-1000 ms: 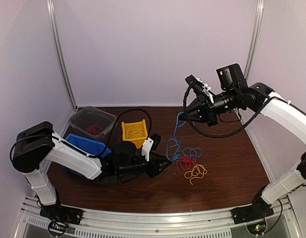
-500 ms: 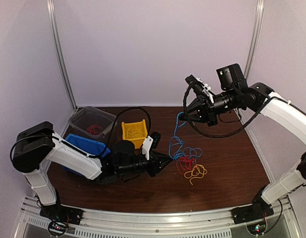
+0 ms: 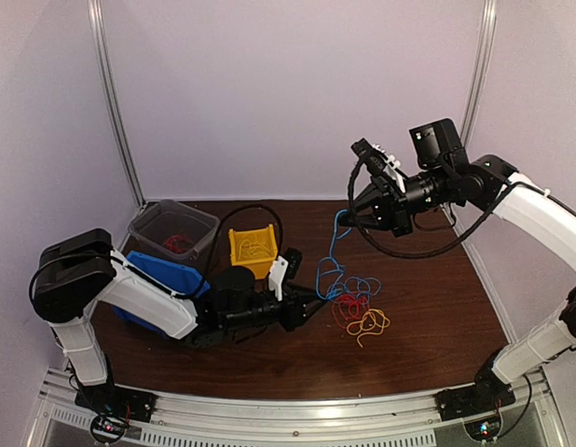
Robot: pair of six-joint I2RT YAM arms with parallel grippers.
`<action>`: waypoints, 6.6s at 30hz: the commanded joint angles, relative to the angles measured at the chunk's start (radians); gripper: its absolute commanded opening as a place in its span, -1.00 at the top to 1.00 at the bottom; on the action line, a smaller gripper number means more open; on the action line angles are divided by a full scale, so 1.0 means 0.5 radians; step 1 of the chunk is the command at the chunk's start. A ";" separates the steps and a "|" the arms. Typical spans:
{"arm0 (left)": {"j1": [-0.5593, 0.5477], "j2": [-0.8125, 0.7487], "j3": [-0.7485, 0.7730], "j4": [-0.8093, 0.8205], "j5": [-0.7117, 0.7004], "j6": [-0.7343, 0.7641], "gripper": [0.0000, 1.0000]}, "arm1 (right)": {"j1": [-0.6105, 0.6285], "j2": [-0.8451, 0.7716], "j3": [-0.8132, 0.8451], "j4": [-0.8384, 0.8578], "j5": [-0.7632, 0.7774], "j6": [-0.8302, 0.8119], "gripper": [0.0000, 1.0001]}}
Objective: Untangle the cables
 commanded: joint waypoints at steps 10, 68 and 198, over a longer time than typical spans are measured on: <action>0.040 0.077 0.014 0.378 0.080 -0.002 0.86 | -0.013 -0.080 0.005 0.053 -0.072 0.051 1.00; 0.147 -0.637 0.214 -1.974 -0.528 0.061 0.14 | -0.937 -0.420 -1.219 -0.486 0.851 -1.317 1.00; 1.204 -1.859 1.098 -3.474 -1.532 0.675 1.00 | 0.803 2.323 1.842 1.028 0.901 0.778 0.86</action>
